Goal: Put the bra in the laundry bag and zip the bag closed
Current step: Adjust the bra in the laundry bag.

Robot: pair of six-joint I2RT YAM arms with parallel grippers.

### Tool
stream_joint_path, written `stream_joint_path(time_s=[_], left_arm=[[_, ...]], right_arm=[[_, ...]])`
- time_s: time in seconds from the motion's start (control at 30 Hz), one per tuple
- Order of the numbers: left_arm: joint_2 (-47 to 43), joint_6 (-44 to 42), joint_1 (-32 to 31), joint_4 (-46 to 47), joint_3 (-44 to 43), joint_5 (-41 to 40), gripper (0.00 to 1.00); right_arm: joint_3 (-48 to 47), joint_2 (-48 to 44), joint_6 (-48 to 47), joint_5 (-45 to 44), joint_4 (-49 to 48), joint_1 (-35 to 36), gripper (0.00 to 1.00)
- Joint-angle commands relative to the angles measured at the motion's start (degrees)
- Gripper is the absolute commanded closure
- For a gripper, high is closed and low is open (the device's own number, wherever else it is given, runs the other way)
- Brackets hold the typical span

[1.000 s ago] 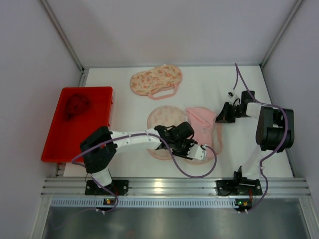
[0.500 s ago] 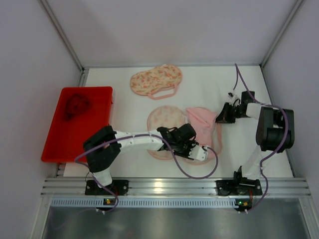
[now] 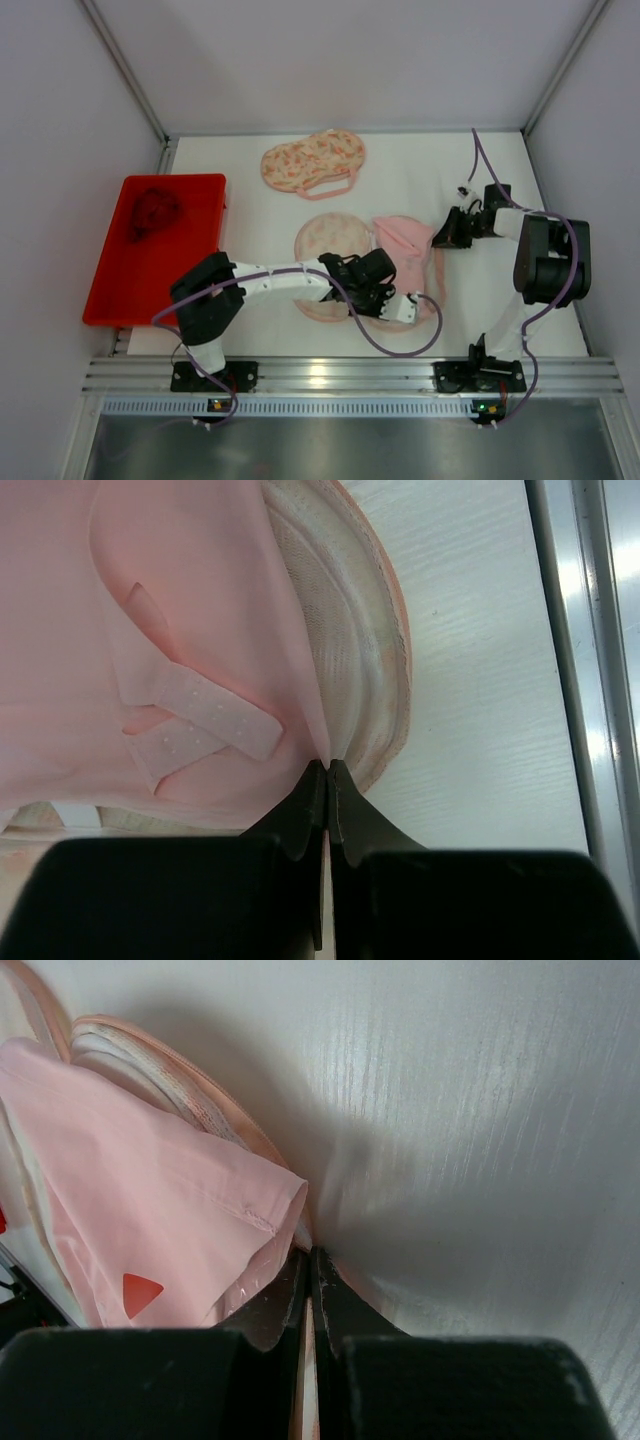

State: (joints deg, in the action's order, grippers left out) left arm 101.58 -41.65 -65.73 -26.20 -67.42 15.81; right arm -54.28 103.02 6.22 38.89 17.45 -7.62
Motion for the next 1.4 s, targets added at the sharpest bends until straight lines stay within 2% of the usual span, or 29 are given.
stream_joint_path(time_s=[0.0, 0.23, 0.93, 1.0, 1.03, 1.1, 1.17, 1.37], left_arm=[[0.99, 5.16, -0.36, -2.63, -3.51, 2.47, 1.00], [1.69, 8.33, -0.36, -4.92, -6.41, 4.93, 1.00], [1.51, 11.24, -1.85, -6.06, -4.74, 6.07, 1.00], [1.78, 11.85, -1.85, -6.06, -5.27, 4.68, 0.87], [1.78, 12.11, -1.77, -6.06, -5.62, 3.88, 0.71], [0.64, 12.21, -1.42, -6.06, -6.67, 4.04, 0.60], [-0.50, 12.12, -0.27, -7.02, -8.77, 4.57, 0.56], [-2.80, 12.21, 4.21, -8.87, -14.40, 7.30, 0.56]], right_arm=[[1.11, -1.25, -0.68, -1.45, -1.46, 0.67, 1.00], [1.02, -1.33, -0.68, -1.80, -1.46, 0.59, 1.00], [1.11, -1.16, -0.59, -2.42, -1.54, 0.67, 1.00], [1.28, -1.33, -0.59, -2.33, -1.46, 0.67, 1.00], [1.46, -1.42, -0.77, -2.16, -1.46, 0.67, 1.00], [1.72, -1.60, -1.03, -2.07, -1.37, 0.67, 1.00], [1.90, -1.77, -1.47, -1.63, -1.28, 0.67, 1.00], [1.46, -1.60, -2.26, -0.84, -0.41, 0.67, 1.00]])
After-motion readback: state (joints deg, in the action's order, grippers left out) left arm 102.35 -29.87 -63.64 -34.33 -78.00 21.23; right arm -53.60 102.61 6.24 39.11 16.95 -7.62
